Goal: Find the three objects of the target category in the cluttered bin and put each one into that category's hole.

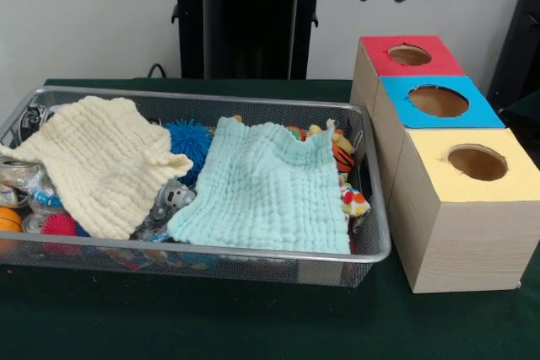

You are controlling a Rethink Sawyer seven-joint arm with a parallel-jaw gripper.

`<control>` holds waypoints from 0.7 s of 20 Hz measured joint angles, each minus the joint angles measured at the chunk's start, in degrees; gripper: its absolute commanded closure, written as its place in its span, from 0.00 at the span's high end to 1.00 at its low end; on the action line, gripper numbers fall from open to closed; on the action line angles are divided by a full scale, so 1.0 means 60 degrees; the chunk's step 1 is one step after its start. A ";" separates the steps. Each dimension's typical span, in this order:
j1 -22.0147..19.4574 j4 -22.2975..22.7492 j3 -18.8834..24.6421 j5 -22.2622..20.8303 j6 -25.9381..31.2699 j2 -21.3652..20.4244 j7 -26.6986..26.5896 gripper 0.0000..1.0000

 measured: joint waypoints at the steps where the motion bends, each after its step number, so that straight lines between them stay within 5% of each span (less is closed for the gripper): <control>1: 0.0033 -0.0061 -0.0054 -0.0045 -0.0102 0.0092 0.0002 1.00; 14: 0.0159 -0.0827 -0.0799 -0.0378 -0.2880 0.1983 0.0006 1.00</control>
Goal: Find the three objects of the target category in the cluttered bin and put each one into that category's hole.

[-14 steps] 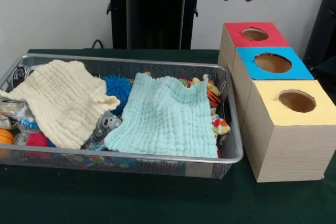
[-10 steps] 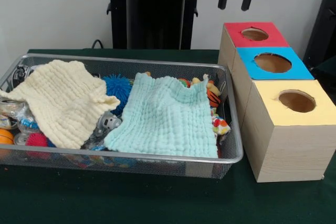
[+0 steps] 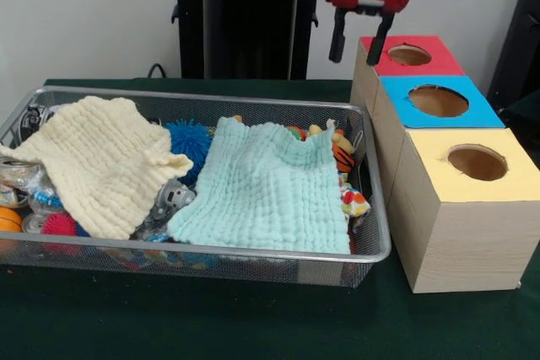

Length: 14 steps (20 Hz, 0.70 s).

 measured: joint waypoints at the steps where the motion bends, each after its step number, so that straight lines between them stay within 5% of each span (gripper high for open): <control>1: -0.0044 -0.0025 -0.0003 0.0000 -0.0214 0.0126 0.0000 1.00; 14: -0.0385 -0.0231 -0.0074 0.0190 -0.2537 0.1590 0.0000 1.00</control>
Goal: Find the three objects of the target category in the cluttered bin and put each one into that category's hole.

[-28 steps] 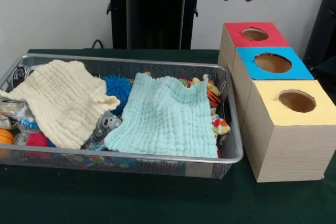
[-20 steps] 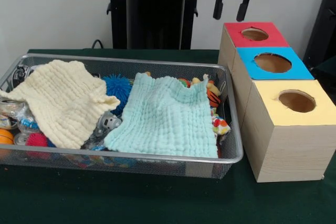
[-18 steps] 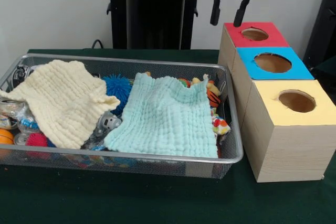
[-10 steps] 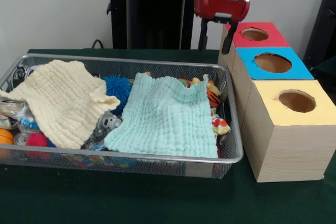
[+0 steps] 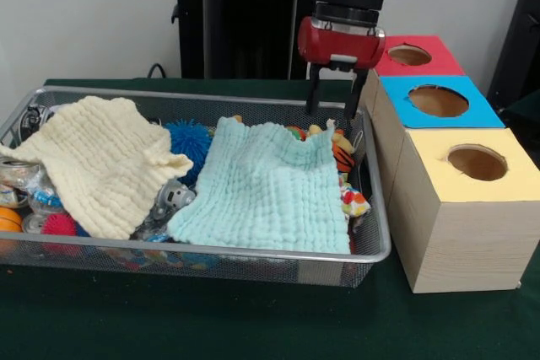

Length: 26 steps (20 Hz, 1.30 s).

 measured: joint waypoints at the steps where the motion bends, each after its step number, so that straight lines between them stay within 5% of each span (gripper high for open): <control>1: 0.0006 -0.0010 -0.0001 0.0035 -0.0045 0.0047 0.0000 1.00; 15: -0.0003 -0.0834 0.0022 0.0665 0.0202 0.0604 0.0000 1.00; 26: 0.0782 -0.3206 -0.0369 0.1450 0.1514 0.2075 0.0000 1.00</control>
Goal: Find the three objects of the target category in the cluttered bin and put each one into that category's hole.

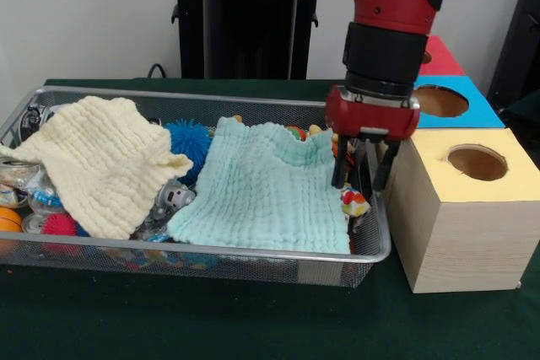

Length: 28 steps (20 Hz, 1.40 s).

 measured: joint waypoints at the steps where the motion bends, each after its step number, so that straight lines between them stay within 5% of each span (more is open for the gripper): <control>1: 0.0074 -0.0216 -0.0040 0.0033 0.0112 0.0145 0.0000 1.00; 7: 0.0589 -0.0890 -0.0740 0.0430 0.0344 0.0566 0.0026 1.00; 12: 0.1535 -0.1037 -0.1902 0.1492 0.0342 0.1058 0.0399 1.00; 21: 0.3224 -0.1005 -0.4189 0.3532 0.0645 0.1700 0.2737 1.00; 28: 0.3910 -0.1005 -0.5277 0.4323 0.0981 0.2085 0.4370 1.00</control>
